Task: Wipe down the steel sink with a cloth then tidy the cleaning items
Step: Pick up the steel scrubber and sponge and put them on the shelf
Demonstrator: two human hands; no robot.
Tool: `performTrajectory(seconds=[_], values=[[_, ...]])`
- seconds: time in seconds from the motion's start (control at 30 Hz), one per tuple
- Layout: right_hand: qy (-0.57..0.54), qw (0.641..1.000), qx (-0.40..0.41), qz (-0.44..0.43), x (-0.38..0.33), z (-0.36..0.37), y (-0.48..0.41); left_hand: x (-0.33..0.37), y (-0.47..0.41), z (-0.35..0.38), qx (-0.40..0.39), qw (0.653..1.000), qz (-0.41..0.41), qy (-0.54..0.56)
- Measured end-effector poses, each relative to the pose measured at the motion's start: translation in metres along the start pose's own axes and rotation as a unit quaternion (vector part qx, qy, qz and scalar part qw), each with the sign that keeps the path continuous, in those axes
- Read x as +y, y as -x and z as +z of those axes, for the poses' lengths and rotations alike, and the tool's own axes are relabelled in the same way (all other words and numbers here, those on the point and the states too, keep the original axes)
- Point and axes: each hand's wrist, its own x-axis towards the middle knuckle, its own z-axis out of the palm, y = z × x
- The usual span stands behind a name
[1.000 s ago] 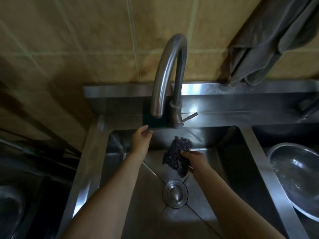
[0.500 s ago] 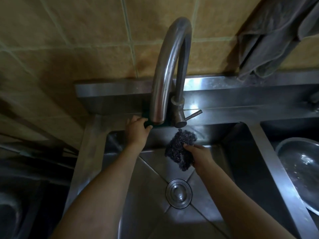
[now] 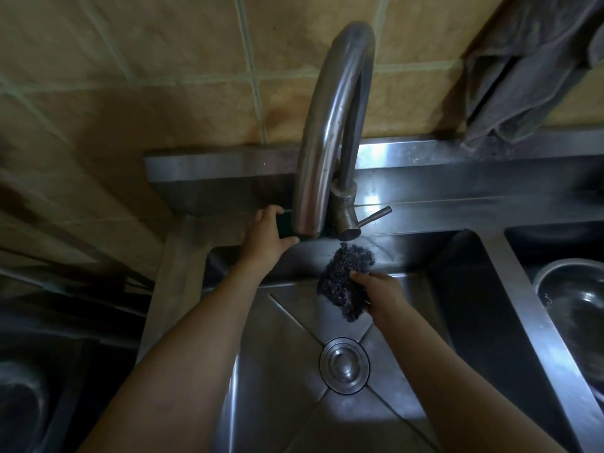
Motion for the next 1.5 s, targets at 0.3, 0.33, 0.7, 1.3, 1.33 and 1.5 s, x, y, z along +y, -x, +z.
performTrajectory(seconds=[0.3,0.33,0.7,1.3,1.33,1.5], values=[[-0.006,1.000,-0.003,-0.005,0.000,-0.002,-0.003,0.000,-0.026,-0.005,-0.081,0.993,-0.052,-0.065],[-0.006,1.000,-0.003,-0.006,0.000,-0.002,-0.003,0.002,-0.024,-0.006,-0.066,0.995,-0.050,-0.060],[-0.017,1.000,0.008,-0.011,-0.003,-0.011,0.015,0.014,0.023,-0.026,-0.073,0.969,-0.127,0.198],[0.026,0.985,-0.168,-0.035,-0.045,-0.020,0.125,0.014,0.205,-0.108,0.068,0.810,-0.306,0.496],[0.032,0.981,-0.186,-0.036,-0.046,-0.019,0.132,0.015,0.217,-0.113,0.086,0.799,-0.308,0.509],[0.078,0.962,-0.259,-0.025,-0.050,-0.016,0.175,0.026,0.280,-0.139,0.169,0.776,-0.315,0.519]])
